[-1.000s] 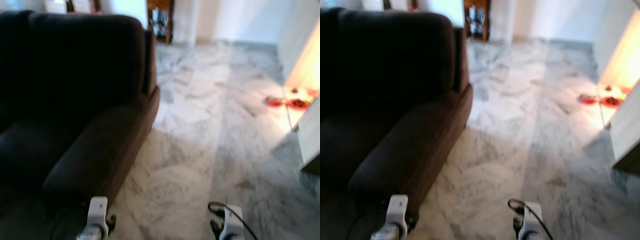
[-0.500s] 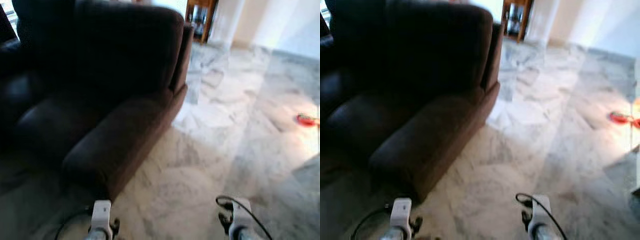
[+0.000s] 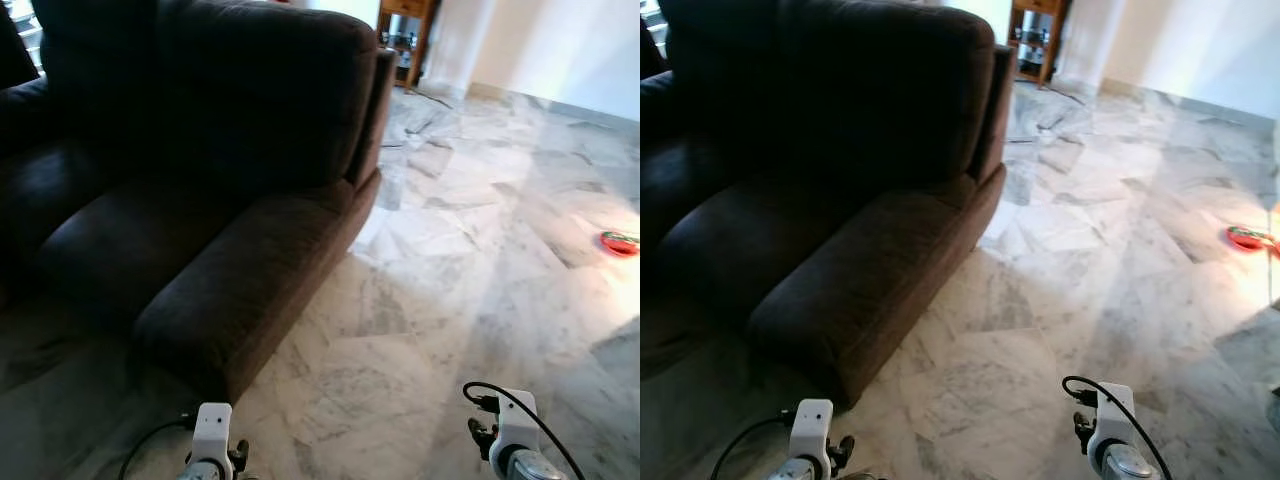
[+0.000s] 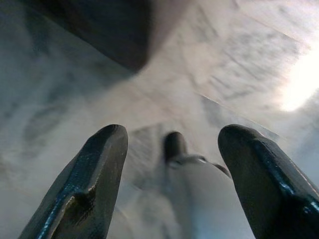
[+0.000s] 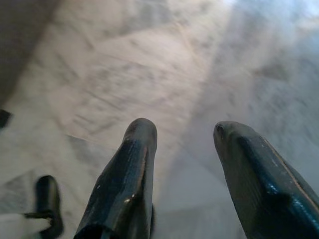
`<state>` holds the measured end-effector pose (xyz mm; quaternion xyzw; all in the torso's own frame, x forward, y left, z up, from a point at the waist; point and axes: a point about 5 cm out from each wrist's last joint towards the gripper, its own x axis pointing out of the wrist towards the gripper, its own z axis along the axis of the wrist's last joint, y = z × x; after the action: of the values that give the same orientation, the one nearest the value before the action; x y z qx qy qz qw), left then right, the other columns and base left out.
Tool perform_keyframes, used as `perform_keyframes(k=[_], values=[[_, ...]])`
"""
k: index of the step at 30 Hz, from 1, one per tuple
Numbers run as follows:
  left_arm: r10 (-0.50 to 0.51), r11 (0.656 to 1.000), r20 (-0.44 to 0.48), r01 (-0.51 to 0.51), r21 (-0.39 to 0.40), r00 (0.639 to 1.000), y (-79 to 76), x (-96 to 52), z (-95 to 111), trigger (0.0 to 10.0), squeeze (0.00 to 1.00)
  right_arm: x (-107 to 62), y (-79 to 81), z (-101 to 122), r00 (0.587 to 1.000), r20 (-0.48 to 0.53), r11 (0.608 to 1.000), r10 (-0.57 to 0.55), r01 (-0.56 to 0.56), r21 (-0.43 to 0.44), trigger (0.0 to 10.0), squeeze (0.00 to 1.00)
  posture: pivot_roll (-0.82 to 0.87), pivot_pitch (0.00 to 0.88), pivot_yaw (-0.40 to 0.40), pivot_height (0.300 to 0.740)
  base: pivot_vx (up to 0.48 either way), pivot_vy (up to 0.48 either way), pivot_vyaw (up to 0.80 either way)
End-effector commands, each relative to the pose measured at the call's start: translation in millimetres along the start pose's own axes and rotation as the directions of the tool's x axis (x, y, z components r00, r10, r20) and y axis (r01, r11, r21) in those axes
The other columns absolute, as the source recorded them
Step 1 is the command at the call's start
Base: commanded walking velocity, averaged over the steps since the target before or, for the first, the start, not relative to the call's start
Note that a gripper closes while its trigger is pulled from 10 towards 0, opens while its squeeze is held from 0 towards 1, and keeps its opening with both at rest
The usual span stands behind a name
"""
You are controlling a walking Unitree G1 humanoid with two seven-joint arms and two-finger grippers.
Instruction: Move the pillow to the sofa from floor
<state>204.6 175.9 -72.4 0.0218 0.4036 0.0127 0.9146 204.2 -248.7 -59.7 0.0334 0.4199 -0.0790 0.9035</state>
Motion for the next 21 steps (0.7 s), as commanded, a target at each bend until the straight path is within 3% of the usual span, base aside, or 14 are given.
perform_keyframes(k=[1,4,5,7,14,21], values=[[0.018,1.000,0.003,-0.018,0.017,1.000,6.8,0.0,1,10.0,0.00,0.4,1.6,0,1.000,-0.016,1.000,0.015,-0.015,-0.009,10.0,0.00,0.04,0.000,-0.040,0.740,0.000,0.285,0.00],[0.048,0.999,0.005,-0.048,0.003,0.999,16.4,-0.7,2,10.0,0.00,1.9,8.7,1,1.000,-0.013,1.000,0.022,-0.022,0.005,10.0,0.00,0.04,0.000,-0.032,0.740,0.000,0.262,0.00],[0.066,0.998,0.007,-0.065,-0.015,0.998,20.2,-1.2,1,10.0,0.00,4.1,41.8,-8,0.998,-0.016,0.998,0.063,-0.062,0.004,10.0,0.00,0.04,0.000,-0.023,0.740,0.000,0.262,0.00],[0.077,0.997,0.004,-0.076,-0.025,0.997,22.1,-1.7,0,10.0,0.00,4.3,56.9,-11,0.997,-0.015,0.997,0.080,-0.080,0.013,10.0,0.00,0.04,0.000,-0.021,0.740,0.000,0.262,0.00],[0.082,0.996,0.000,-0.082,-0.026,0.997,25.3,-2.2,-1,10.0,0.00,5.4,62.6,-7,0.998,-0.007,0.996,0.068,-0.068,0.065,10.0,0.00,0.03,0.020,-0.007,0.740,0.000,0.268,0.00],[0.108,0.993,-0.024,-0.109,-0.050,0.994,28.9,-4.7,-10,10.0,0.00,5.3,61.6,-8,0.998,-0.010,0.997,0.059,-0.059,0.059,10.0,0.00,0.03,0.029,-0.032,0.740,0.000,0.299,0.00]])
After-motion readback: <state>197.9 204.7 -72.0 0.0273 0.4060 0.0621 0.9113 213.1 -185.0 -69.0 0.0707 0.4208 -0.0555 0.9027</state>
